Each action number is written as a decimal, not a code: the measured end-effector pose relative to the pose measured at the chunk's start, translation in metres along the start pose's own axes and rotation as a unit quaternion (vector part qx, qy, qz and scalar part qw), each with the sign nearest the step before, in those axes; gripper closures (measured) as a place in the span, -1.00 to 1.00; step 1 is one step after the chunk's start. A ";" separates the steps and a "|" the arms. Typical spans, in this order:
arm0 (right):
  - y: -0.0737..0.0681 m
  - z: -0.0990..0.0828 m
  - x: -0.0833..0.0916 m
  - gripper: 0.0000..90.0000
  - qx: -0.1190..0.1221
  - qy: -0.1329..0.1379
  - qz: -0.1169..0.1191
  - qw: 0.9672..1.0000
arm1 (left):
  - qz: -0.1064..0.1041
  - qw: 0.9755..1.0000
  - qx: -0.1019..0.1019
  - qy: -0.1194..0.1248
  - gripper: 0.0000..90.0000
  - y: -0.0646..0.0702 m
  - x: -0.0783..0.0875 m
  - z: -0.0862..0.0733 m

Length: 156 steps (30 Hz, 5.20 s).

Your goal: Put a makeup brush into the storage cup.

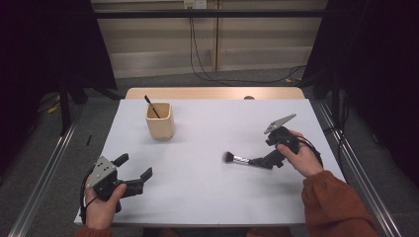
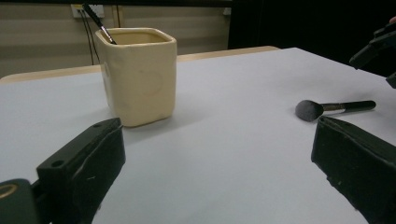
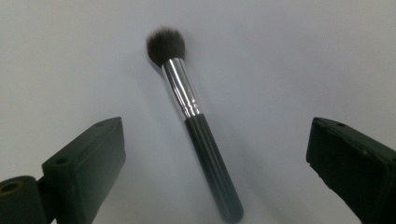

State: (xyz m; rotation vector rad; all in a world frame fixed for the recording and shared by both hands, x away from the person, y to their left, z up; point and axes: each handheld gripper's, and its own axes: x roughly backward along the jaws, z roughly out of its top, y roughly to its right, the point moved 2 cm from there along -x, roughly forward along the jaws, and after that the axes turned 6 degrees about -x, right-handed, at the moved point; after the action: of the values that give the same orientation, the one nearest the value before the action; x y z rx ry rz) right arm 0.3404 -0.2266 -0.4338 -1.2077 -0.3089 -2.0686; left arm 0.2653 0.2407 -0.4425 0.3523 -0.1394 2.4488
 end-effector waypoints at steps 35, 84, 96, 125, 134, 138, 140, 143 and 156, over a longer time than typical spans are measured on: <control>0.007 -0.001 -0.041 -0.38 0.094 -0.186 -0.016 0.978 | 0.014 1.000 -0.016 -0.015 -0.94 -0.004 0.001 -0.001; 0.003 0.001 -0.033 0.67 0.104 -0.186 0.022 0.977 | 0.014 1.000 -0.017 -0.019 -0.94 -0.005 0.001 -0.002; 0.005 -0.002 -0.015 0.67 0.057 -0.091 -0.007 0.994 | 0.013 1.000 -0.017 -0.020 -0.94 -0.005 0.001 -0.003; 0.005 -0.032 -0.017 0.67 -0.073 0.123 -0.006 0.990 | 0.008 1.000 -0.018 -0.018 -0.94 -0.004 0.001 -0.002; 0.003 -0.034 -0.013 0.67 -0.083 0.186 0.012 0.979 | 0.006 1.000 -0.019 -0.016 -0.94 -0.003 0.002 -0.001; 0.001 -0.037 -0.013 0.67 -0.088 0.210 0.015 0.974 | 0.002 1.000 -0.020 -0.012 -0.94 -0.002 0.002 0.000; 0.001 -0.039 -0.012 0.67 -0.090 0.223 0.014 0.971 | 0.001 1.000 -0.020 -0.012 -0.94 -0.001 0.002 0.000; -0.001 -0.040 -0.008 0.67 -0.086 0.237 0.015 0.968 | 0.000 1.000 -0.020 -0.010 -0.94 -0.001 0.002 0.000; -0.022 -0.037 0.002 0.67 -0.063 0.270 0.036 0.960 | -0.005 1.000 -0.023 -0.004 -0.93 0.004 0.001 0.004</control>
State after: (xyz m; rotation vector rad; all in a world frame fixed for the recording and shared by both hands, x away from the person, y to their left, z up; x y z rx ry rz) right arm 0.3005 -0.2313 -0.4487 -0.6646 0.1236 -2.2801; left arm 0.2630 0.2374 -0.4389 0.3425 -0.1959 2.4300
